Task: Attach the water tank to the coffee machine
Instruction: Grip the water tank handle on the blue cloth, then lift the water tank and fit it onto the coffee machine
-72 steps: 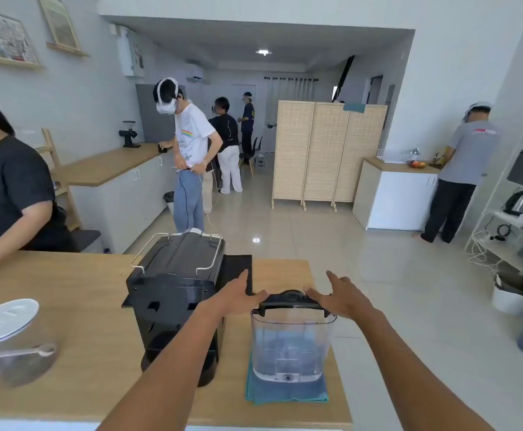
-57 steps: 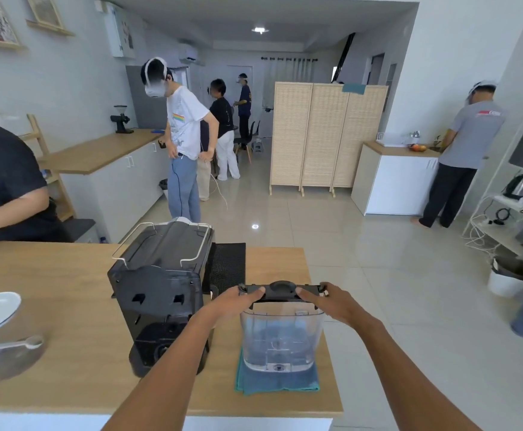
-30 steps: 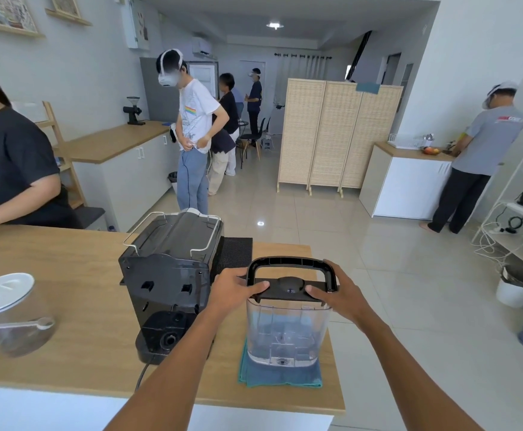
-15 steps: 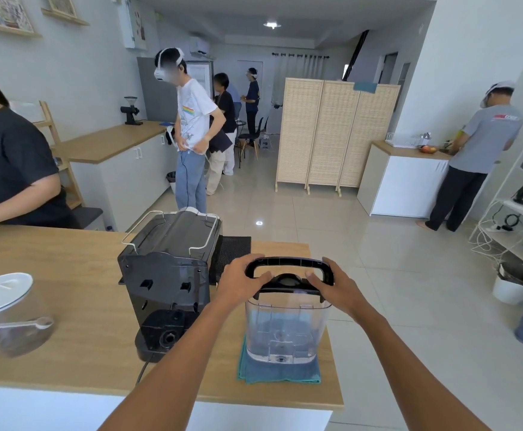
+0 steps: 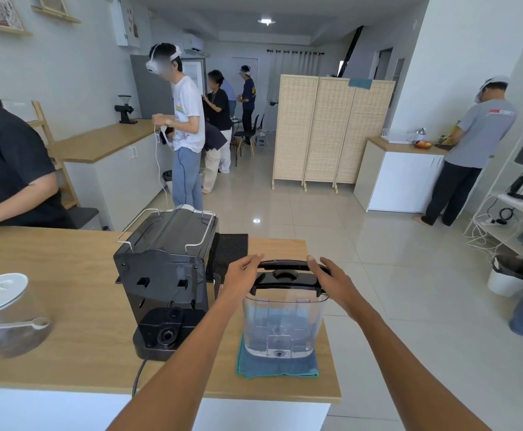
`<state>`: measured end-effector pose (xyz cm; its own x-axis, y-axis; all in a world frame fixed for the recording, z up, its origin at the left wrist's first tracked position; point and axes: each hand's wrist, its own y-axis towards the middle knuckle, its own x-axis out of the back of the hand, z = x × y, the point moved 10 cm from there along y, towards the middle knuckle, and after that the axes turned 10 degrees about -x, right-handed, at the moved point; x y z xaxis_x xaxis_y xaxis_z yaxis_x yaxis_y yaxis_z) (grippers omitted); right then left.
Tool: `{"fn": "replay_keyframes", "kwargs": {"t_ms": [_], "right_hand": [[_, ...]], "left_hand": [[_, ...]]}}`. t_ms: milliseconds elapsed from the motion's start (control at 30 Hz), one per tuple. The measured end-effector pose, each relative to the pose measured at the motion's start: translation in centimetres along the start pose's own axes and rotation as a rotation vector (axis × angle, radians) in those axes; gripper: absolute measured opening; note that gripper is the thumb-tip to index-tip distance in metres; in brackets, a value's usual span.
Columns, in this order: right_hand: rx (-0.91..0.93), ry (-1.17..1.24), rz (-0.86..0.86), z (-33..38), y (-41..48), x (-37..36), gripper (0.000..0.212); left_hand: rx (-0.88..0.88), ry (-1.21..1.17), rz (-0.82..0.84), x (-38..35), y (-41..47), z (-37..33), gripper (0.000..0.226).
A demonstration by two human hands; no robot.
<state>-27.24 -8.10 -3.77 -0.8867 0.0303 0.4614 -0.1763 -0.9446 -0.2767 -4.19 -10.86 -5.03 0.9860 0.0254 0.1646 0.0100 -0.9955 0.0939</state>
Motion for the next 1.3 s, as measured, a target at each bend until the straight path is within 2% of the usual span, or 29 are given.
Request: {"fn": "replay_keyframes", "kwargs": {"t_ms": [267,367,500,600,700,800,933,1133,1300], "right_hand": [[-0.01,0.027,0.048,-1.2,0.1,0.1,0.108],[0.004,0.01,0.115,-1.2,0.5,-1.6,0.108],[0.035,0.053,0.123,-2.3,-0.2,-1.3,0.109],[0.069,0.045,0.142,-2.8,-0.6,-1.1,0.096],[0.136,-0.003,0.134,-2.7,-1.1,-1.9,0.074],[0.179,-0.044,0.091,-2.8,-1.0,-2.0,0.069],[0.184,-0.038,0.092,-3.6,-0.3,-2.3,0.081],[0.277,-0.025,0.054,-4.2,-0.5,-2.4,0.083],[0.338,-0.042,0.102,-4.6,-0.4,-2.7,0.106]], "left_hand": [[0.03,0.086,0.138,-0.8,-1.0,0.8,0.056],[0.055,0.085,0.157,0.5,-1.2,2.1,0.058],[0.025,0.108,0.207,-0.1,-1.5,2.1,0.058],[0.021,0.105,0.218,-0.1,-2.0,2.5,0.064],[-0.024,0.148,0.261,0.0,-2.8,3.0,0.073],[-0.067,0.246,0.285,-0.2,-3.5,3.5,0.077],[-0.077,0.34,0.28,-0.1,-3.6,3.8,0.079],[-0.152,0.398,0.315,-0.3,-4.7,2.3,0.086],[-0.214,0.43,0.283,-0.4,-4.4,3.1,0.099]]}}
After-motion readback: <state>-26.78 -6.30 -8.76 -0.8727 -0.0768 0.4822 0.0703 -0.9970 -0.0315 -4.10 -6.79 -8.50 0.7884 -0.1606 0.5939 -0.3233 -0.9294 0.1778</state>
